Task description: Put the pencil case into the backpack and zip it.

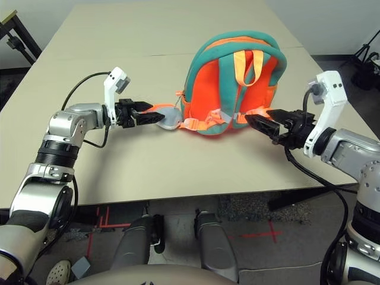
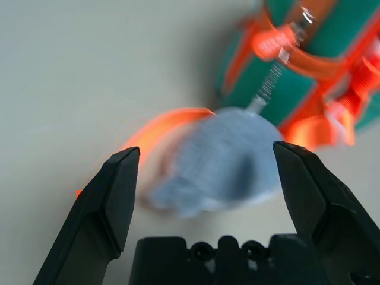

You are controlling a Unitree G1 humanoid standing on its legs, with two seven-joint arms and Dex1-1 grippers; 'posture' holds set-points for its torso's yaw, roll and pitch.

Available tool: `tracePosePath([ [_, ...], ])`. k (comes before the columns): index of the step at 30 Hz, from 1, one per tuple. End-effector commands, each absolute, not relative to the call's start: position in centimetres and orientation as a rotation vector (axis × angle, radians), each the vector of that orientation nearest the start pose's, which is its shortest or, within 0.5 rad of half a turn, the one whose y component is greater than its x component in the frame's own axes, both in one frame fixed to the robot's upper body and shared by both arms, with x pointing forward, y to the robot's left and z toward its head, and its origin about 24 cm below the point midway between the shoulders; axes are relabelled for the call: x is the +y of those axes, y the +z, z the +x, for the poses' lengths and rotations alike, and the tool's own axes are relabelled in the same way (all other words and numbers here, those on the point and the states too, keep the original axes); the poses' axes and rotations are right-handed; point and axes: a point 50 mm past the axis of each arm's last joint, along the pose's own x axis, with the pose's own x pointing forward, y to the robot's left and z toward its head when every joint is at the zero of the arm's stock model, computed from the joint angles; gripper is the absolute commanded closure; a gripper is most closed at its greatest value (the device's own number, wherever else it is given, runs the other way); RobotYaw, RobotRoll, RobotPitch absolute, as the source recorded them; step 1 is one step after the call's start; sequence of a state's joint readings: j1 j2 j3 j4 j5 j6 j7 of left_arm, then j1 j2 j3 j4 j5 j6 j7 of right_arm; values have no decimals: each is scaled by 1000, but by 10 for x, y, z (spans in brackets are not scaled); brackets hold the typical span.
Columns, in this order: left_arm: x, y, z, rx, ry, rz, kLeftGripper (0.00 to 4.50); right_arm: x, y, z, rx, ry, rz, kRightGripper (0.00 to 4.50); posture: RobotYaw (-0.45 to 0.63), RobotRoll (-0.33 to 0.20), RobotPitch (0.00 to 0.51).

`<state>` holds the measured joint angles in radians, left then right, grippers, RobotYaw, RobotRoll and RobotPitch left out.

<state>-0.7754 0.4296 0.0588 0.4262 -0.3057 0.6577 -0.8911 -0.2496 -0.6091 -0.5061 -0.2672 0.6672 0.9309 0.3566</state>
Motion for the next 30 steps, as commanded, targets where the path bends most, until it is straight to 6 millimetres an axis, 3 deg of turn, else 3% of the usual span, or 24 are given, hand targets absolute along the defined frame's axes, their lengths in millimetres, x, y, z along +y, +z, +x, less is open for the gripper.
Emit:
tracePosePath([
  [1,199,150,356,237,-721,-99,0,-298,159,263,102,65,122,54,-180,0,161],
  [8,246,141,349,96,-403,-155,0,-305,138,278,-21,-23,134,54,-129,0,167],
  [20,295,130,331,-51,-17,-146,0,-299,127,303,-130,-19,104,54,-66,0,178],
  [30,316,123,320,-84,142,-128,0,-298,124,313,-154,-35,95,54,-40,0,185],
])
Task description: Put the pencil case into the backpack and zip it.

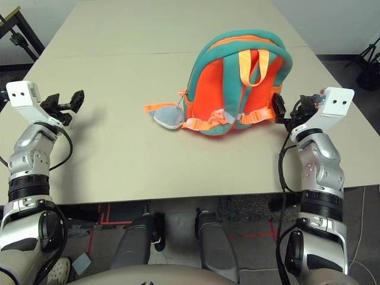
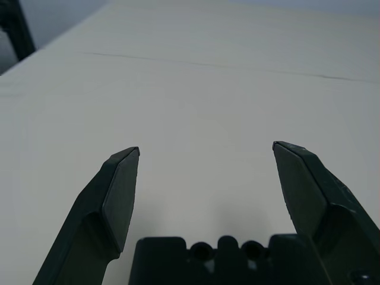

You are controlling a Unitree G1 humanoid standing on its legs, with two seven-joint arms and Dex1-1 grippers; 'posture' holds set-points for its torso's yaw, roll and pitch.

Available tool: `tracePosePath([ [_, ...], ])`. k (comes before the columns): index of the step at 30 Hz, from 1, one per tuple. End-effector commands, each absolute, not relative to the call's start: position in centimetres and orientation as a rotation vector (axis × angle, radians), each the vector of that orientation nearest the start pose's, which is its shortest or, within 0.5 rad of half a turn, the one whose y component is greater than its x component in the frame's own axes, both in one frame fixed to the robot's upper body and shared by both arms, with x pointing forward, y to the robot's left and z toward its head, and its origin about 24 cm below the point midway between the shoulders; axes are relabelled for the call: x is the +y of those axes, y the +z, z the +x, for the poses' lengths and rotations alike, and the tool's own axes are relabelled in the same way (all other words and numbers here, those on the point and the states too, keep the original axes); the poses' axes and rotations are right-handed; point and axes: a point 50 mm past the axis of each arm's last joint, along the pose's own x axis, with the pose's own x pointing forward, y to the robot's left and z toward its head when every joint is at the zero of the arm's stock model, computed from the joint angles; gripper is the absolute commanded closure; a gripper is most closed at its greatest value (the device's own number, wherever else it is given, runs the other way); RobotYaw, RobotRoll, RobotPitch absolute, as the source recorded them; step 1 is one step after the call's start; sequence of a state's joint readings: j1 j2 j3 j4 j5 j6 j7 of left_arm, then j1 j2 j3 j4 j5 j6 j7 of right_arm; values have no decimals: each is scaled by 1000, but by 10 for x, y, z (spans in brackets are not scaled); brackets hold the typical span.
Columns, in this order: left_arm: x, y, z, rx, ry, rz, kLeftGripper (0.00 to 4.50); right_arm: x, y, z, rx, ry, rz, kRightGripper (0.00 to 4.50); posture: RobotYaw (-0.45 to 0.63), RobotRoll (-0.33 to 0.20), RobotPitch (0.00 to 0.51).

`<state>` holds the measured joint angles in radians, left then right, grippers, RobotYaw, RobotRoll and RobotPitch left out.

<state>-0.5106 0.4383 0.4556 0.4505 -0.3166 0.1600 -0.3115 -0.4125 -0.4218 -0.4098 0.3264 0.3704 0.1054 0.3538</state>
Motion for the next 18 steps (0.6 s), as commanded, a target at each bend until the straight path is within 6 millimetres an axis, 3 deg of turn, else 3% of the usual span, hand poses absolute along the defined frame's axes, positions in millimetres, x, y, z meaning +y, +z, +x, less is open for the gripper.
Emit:
tracePosePath([
  [1,316,123,320,-84,145,-126,0,-299,123,313,-155,-43,92,54,-37,0,185],
  [18,309,120,324,-83,132,-121,0,-314,121,317,-171,-168,44,54,-40,0,175],
])
